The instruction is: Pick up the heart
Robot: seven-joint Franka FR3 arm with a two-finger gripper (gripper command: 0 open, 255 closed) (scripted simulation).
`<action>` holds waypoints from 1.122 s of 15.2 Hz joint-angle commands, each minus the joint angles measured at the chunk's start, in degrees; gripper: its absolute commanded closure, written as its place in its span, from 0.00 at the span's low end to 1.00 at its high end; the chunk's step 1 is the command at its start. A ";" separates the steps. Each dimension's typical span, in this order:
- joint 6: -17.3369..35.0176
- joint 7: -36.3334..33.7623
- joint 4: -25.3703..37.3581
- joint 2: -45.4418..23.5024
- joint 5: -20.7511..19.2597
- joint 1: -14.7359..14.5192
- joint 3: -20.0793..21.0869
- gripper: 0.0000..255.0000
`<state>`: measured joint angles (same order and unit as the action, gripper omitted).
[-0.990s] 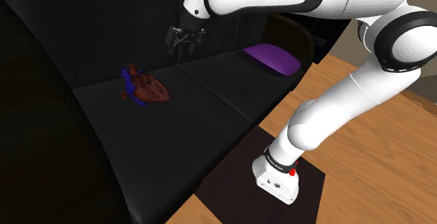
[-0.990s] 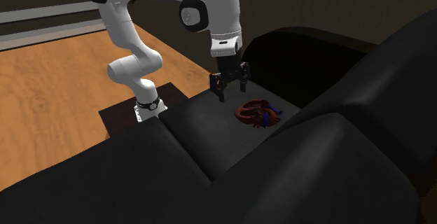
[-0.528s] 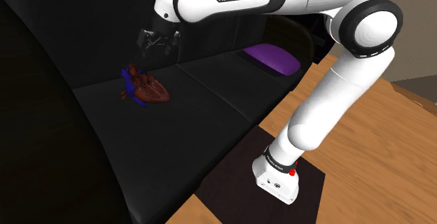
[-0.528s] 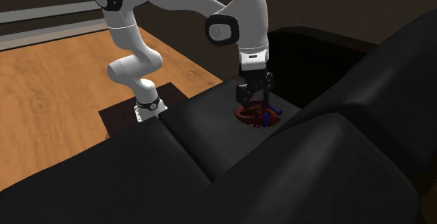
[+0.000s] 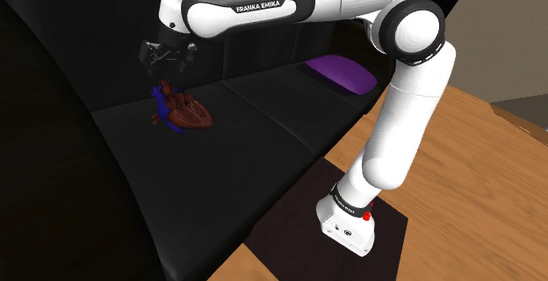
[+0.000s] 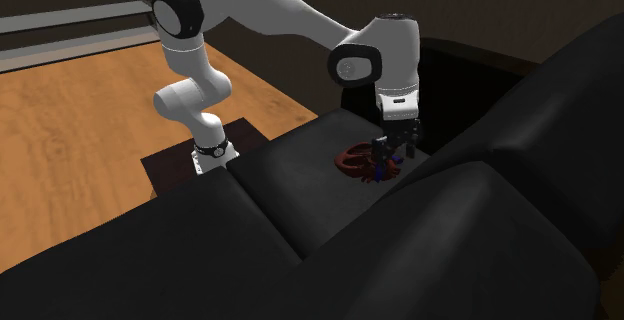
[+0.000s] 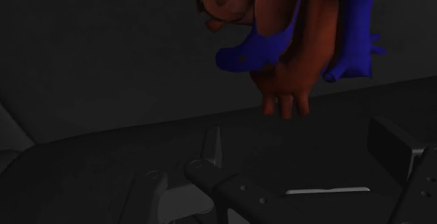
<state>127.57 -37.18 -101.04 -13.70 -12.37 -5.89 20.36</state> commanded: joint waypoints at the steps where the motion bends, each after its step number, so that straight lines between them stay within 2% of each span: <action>1: 1.32 -0.61 -0.47 -0.86 -0.58 -0.24 -0.10 0.00; 7: 4.38 -1.45 -2.49 -2.03 -1.52 -0.38 -0.42 0.00; 8: 4.40 -1.35 -2.61 -1.91 -1.44 -0.31 -0.42 1.00; 17: 4.38 -1.45 -2.48 -2.04 -1.52 -0.38 -0.42 1.00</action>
<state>131.95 -38.55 -103.57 -15.64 -13.85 -6.20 19.92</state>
